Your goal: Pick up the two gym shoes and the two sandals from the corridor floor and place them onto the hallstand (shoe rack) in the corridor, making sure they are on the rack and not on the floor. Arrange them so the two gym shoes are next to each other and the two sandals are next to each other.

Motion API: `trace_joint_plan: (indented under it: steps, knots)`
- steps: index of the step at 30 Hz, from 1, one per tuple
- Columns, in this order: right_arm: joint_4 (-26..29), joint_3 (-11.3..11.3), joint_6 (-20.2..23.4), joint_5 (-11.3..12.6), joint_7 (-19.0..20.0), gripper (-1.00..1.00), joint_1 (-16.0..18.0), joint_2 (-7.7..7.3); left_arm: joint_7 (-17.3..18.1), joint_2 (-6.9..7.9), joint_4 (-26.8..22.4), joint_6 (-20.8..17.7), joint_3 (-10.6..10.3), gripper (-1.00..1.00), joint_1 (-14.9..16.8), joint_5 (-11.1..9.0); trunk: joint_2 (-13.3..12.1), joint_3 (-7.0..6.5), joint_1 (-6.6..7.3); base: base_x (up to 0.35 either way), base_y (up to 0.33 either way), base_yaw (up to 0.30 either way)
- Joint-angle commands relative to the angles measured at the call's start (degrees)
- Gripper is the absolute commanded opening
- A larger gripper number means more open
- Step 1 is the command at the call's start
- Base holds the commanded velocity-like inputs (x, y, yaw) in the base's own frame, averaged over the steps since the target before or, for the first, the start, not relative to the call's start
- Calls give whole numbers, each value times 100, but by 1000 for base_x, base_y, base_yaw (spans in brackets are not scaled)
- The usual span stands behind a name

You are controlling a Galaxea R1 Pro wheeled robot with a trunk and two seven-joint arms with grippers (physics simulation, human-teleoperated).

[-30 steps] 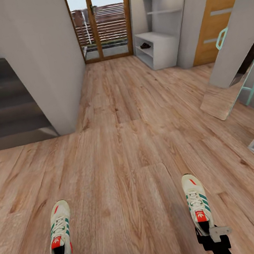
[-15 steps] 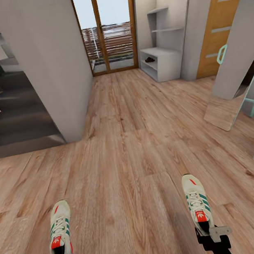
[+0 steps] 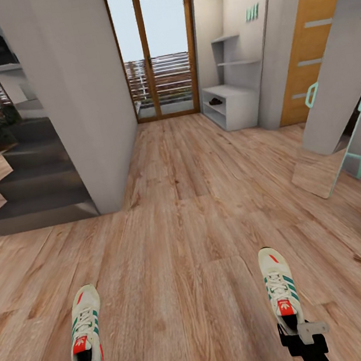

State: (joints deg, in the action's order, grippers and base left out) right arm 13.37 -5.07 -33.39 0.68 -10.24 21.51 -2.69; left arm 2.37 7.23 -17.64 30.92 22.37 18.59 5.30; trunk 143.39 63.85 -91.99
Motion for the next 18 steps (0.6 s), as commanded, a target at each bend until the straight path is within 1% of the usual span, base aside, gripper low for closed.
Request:
trace_joint_plan:
  steps: [1, 12, 18]
  knots:
    - [-6, -51, -7, 8, -48, -100, 3, -3, 18, -3, 6, 20, 48, -100, 4, 59, 0, -19, 3, 0, 0, 2]
    - [-9, -56, -10, 2, -48, -100, 3, -3, 18, -3, 6, 18, 48, -100, 4, 83, -16, -263, 32, 0, 0, 0]
    - [-9, -56, -10, 2, -48, -100, 3, -3, 18, -6, 6, 20, 48, -100, 4, 87, -256, -371, 164, 0, 0, 0]
